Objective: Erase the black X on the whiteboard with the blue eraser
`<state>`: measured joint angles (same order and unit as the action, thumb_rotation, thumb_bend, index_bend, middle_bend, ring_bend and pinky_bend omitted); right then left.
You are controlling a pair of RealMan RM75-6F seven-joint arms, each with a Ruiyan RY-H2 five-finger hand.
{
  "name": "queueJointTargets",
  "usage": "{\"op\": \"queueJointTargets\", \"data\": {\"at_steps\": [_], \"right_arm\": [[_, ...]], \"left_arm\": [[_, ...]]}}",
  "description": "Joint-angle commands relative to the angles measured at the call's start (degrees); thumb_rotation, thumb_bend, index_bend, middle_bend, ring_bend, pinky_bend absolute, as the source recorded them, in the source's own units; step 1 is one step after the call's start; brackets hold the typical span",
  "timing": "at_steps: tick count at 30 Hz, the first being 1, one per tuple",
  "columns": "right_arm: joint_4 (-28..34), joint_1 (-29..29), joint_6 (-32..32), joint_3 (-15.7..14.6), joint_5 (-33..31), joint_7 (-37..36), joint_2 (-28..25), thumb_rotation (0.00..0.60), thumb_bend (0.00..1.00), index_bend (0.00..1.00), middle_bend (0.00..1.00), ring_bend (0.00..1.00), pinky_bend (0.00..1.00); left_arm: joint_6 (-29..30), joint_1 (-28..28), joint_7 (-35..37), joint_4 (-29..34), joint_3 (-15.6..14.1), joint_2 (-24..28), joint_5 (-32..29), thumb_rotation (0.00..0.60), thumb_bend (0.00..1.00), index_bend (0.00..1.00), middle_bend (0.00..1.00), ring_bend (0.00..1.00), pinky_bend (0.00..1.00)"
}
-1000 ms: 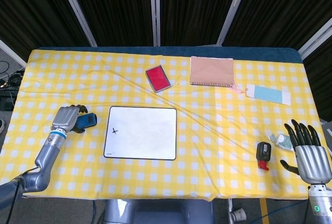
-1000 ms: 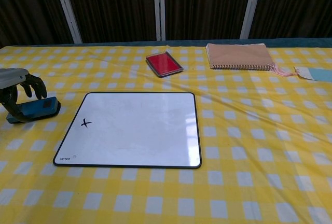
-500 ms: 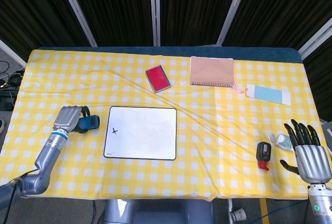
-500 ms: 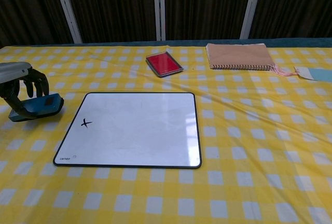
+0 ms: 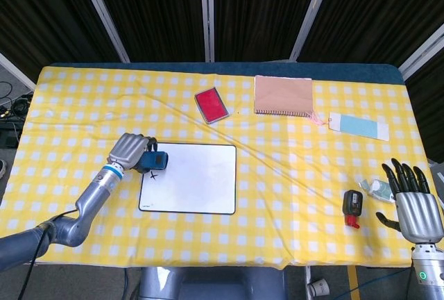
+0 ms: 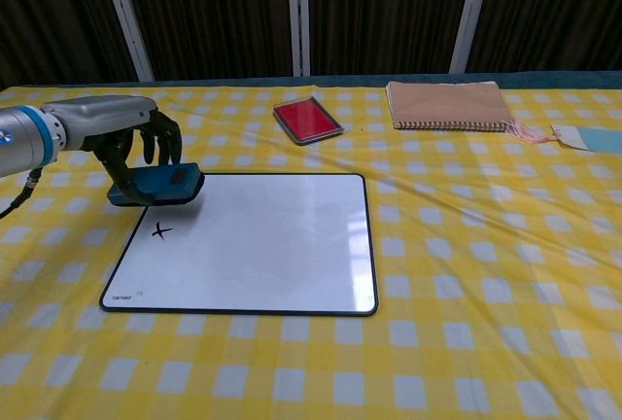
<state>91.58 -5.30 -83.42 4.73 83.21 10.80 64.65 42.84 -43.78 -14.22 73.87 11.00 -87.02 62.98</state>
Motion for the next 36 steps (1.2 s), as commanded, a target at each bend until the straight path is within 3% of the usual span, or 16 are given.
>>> {"op": "queueJointTargets", "data": {"at_steps": [1,12,26,36], "right_arm": [[-0.31,0.01,0.16,0.21,-0.61,0.00,-0.01,0.600,0.00,0.00,0.00,0.00,0.00],[-0.75,-0.05,0.69,0.22,-1.31,-0.39,0.04,0.600,0.00,0.00,0.00,0.00,0.00],[-0.36,-0.19,0.51,-0.08,-0.57,-0.05,0.19,0.600,0.00,0.00,0.00,0.00,0.00],[-0.65,-0.21,0.65,0.01,-1.06,0.07,0.30,0.600,0.00,0.00,0.00,0.00,0.00]], "left_arm": [[-1.38,-1.75,-0.81,-2.18,-0.11,-2.16,-0.81,0.600,0.16,0.49,0.44,0.40,0.55],[-2.27,-2.31,0.70,-3.16,-2.08,-4.21,-0.04,0.600,0.16,0.50,0.44,0.40,0.56],[0.11,1.10,6.25,4.43,-7.88,-1.44,8.35,0.600,0.16,0.52,0.46,0.41,0.56],[-0.93,-0.03,7.28,-2.45,-6.25,-3.52,6.70,0.600,0.16,0.52,0.46,0.41,0.56]]}}
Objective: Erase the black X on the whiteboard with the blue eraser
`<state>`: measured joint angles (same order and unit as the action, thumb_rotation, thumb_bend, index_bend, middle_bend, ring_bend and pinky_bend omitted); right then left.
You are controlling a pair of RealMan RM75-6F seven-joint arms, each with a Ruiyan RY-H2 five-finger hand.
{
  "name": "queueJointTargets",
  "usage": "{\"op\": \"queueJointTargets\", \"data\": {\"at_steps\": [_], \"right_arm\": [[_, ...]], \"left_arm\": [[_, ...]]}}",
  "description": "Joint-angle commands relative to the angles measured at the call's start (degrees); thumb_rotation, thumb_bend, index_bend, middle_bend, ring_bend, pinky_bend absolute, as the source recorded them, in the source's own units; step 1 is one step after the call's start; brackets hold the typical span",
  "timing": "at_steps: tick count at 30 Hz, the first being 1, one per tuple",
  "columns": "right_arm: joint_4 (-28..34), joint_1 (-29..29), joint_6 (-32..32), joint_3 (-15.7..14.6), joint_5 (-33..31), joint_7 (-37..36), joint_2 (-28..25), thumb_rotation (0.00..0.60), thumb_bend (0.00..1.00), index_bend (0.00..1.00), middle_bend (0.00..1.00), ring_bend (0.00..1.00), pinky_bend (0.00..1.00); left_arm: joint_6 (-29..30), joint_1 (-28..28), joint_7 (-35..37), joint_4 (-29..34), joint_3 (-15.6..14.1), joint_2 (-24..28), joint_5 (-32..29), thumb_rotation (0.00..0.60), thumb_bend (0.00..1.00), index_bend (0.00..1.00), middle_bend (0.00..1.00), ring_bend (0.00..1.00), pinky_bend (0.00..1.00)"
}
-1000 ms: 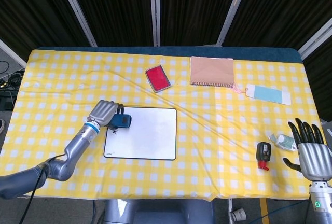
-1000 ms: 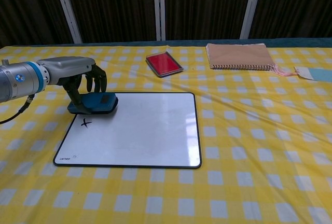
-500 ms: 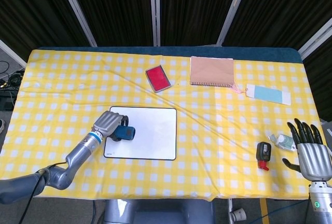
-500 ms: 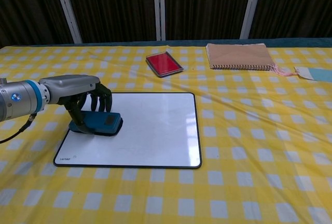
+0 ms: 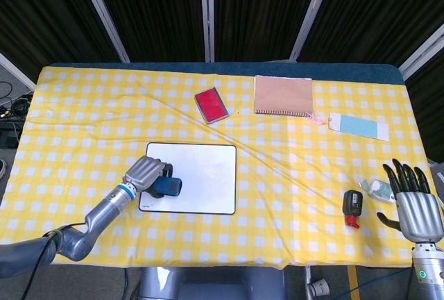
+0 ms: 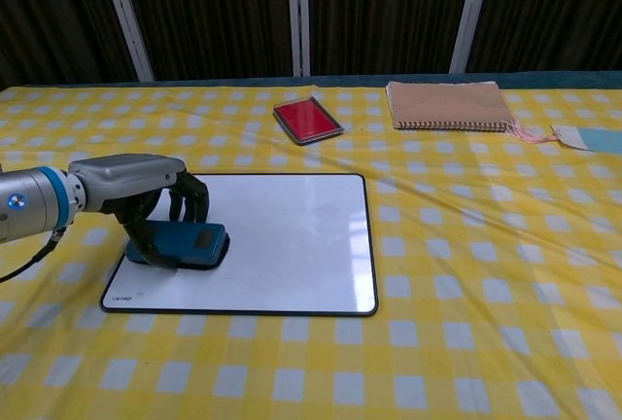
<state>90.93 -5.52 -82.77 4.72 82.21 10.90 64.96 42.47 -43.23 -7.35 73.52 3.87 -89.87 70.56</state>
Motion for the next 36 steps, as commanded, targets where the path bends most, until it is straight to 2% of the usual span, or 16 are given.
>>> {"op": "queueJointTargets", "data": {"at_steps": [1,8,12,28,32,36], "right_arm": [[-0.04,0.01,0.02,0.03,-0.11,-0.04,0.00,0.600,0.00,0.00,0.00,0.00,0.00],[-0.23,0.02,0.05,0.10,-0.37,-0.08,0.01,0.600,0.00,0.00,0.00,0.00,0.00],[-0.21,0.00,0.06,0.07,-0.36,0.05,0.07,0.600,0.00,0.00,0.00,0.00,0.00],[0.24,0.16,-0.53,-0.01,0.14,-0.06,-0.17,0.600,0.00,0.00,0.00,0.00,0.00],[0.29,0.27,-0.68,-0.04,0.20,-0.27,-0.31,0.600,0.00,0.00,0.00,0.00,0.00],[0.45,0.32,-0.86,-0.06,0.36,-0.27,-0.35,0.600,0.00,0.00,0.00,0.00,0.00]], "left_arm": [[-0.76,-0.79,0.55,-2.96,1.24,-0.80,-1.25,0.600,0.16,0.52,0.46,0.41,0.56],[-2.34,-2.01,2.06,-8.21,3.48,-1.54,-3.67,0.600,0.16,0.52,0.46,0.41,0.56],[-2.78,-2.19,3.05,-9.43,3.68,-1.77,-3.70,0.600,0.16,0.52,0.46,0.41,0.56],[3.06,0.70,3.61,2.00,-2.62,1.49,6.96,0.600,0.16,0.52,0.46,0.41,0.56],[3.67,1.33,4.25,2.65,-3.58,1.97,8.11,0.600,0.16,0.52,0.46,0.41,0.56],[3.79,1.35,4.67,1.33,-3.06,1.81,7.75,0.600,0.16,0.52,0.46,0.41,0.56]]}}
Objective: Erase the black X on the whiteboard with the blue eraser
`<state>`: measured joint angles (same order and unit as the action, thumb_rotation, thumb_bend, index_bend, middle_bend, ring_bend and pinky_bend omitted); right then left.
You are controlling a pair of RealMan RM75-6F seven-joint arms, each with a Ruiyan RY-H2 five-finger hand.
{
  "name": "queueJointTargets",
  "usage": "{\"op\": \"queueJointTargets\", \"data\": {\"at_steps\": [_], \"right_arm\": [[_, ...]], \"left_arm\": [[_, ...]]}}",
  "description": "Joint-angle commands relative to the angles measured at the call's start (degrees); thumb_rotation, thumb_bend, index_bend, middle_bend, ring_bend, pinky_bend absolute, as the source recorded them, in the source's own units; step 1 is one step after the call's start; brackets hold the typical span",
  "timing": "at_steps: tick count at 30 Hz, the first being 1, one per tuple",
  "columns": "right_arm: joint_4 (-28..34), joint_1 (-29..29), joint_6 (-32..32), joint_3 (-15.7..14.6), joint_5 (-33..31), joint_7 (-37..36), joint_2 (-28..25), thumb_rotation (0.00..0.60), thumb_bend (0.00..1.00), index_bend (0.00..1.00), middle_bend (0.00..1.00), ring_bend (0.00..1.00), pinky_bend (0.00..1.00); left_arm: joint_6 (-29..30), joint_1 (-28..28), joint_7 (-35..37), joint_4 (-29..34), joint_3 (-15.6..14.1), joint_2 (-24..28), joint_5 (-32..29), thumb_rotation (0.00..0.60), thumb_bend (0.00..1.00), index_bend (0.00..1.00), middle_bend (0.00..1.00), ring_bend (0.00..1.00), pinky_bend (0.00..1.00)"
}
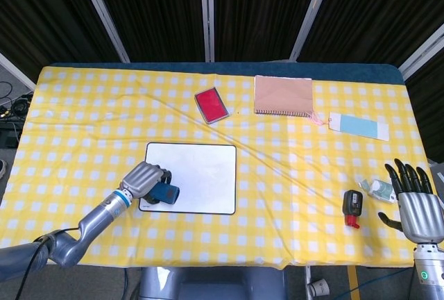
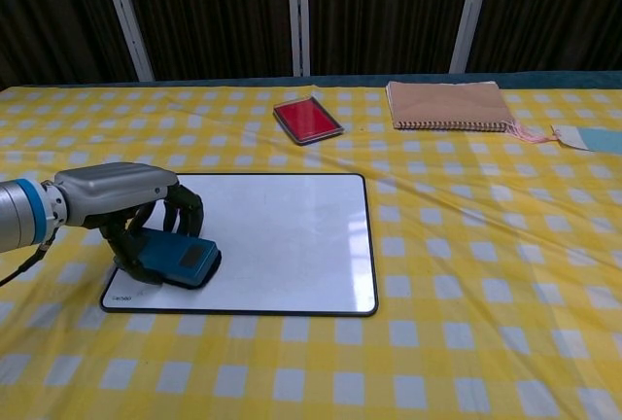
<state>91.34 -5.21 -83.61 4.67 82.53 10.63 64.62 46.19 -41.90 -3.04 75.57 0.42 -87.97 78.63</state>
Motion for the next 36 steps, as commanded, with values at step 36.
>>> {"op": "queueJointTargets", "data": {"at_steps": [36], "right_arm": [[0.26,-0.01,-0.07,-0.08,0.21,0.30,0.04,0.600,0.00,0.00,0.00,0.00,0.00]], "left_arm": [[0.02,0.86,-1.15,6.05,-2.47,3.16,3.10,0.600,0.16,0.52,0.46,0.41,0.56]]}}
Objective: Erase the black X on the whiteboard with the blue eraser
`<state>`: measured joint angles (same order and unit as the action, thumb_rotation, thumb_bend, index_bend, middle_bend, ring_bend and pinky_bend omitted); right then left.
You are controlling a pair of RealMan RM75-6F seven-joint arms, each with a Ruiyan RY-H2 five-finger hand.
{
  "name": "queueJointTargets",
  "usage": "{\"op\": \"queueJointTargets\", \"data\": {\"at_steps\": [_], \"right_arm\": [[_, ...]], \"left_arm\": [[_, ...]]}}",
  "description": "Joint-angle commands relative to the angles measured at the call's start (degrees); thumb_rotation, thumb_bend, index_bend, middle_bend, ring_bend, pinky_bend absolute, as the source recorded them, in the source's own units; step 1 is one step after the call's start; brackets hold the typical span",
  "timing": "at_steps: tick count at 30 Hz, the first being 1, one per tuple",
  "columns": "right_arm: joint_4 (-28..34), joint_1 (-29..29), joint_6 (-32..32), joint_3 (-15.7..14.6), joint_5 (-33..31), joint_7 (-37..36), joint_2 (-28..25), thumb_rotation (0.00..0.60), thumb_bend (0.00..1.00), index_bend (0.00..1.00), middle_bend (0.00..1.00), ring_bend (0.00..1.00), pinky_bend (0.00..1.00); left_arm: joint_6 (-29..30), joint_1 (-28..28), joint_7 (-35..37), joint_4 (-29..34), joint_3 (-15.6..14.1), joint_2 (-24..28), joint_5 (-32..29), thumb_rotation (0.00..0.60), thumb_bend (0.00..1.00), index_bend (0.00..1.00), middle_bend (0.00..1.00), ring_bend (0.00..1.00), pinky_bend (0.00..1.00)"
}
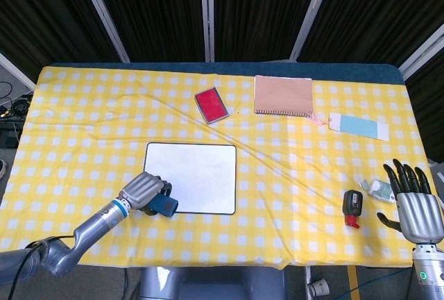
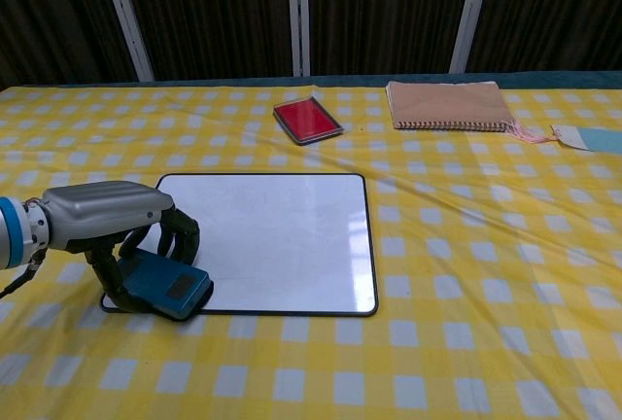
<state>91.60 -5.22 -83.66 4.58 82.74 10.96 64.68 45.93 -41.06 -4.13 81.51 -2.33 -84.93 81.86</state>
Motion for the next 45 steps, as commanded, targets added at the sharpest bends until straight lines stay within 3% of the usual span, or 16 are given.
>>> {"op": "queueJointTargets", "data": {"at_steps": [1,6,12,17,23,26,27,28,30,37,45], "right_arm": [[0.02,0.02,-0.05,0.01,0.01,-0.07,-0.05,0.600,0.00,0.00,0.00,0.00,0.00],[-0.01,0.10,-0.09,0.02,-0.02,-0.36,-0.17,0.600,0.00,0.00,0.00,0.00,0.00],[0.18,0.17,-0.30,-0.08,0.31,-0.46,-0.28,0.600,0.00,0.00,0.00,0.00,0.00],[0.41,0.13,-0.30,-0.23,0.62,0.01,-0.15,0.600,0.00,0.00,0.00,0.00,0.00],[0.56,-0.03,-0.02,-0.38,0.72,0.73,0.20,0.600,0.00,0.00,0.00,0.00,0.00],[0.81,-0.08,-0.09,-0.49,1.05,1.12,0.34,0.600,0.00,0.00,0.00,0.00,0.00],[0.89,-0.07,-0.13,-0.51,1.13,1.15,0.34,0.600,0.00,0.00,0.00,0.00,0.00],[0.97,-0.07,-0.20,-0.54,1.27,1.15,0.33,0.600,0.00,0.00,0.00,0.00,0.00],[1.13,-0.05,-0.34,-0.56,1.48,1.07,0.26,0.600,0.00,0.00,0.00,0.00,0.00],[1.88,0.23,-1.25,-0.59,2.43,-0.41,-0.58,0.600,0.00,0.00,0.00,0.00,0.00],[2.85,0.58,-2.32,-0.57,3.49,-2.22,-1.71,0.600,0.00,0.00,0.00,0.00,0.00]], "left_arm": [[0.54,0.06,0.01,0.15,0.51,0.26,-0.24,0.600,0.16,0.52,0.46,0.42,0.56],[2.29,0.25,1.56,0.21,2.93,2.64,-1.82,0.600,0.16,0.52,0.46,0.41,0.56],[1.73,0.48,2.04,-4.18,6.40,5.03,-8.15,0.600,0.16,0.52,0.46,0.41,0.56],[-1.08,0.99,4.07,-10.53,6.64,5.11,-11.42,0.600,0.16,0.52,0.46,0.41,0.56],[-2.38,1.83,8.80,-16.18,5.62,4.35,-9.66,0.600,0.13,0.50,0.45,0.41,0.56],[-5.00,2.09,11.34,-17.26,4.59,4.73,-9.25,0.600,0.03,0.29,0.23,0.22,0.38],[-5.65,2.05,11.40,-17.01,4.48,5.17,-9.41,0.600,0.00,0.13,0.09,0.09,0.21],[-5.64,2.15,10.87,-16.58,4.58,5.69,-9.79,0.600,0.00,0.05,0.02,0.02,0.11],[-3.40,2.90,9.50,-15.73,5.17,6.17,-10.32,0.600,0.00,0.00,0.00,0.00,0.01],[9.17,8.35,4.70,-6.80,7.40,10.48,-12.11,0.600,0.00,0.00,0.00,0.00,0.00],[24.90,17.05,-3.75,11.00,7.10,18.44,-12.63,0.600,0.00,0.00,0.00,0.00,0.00]]}}
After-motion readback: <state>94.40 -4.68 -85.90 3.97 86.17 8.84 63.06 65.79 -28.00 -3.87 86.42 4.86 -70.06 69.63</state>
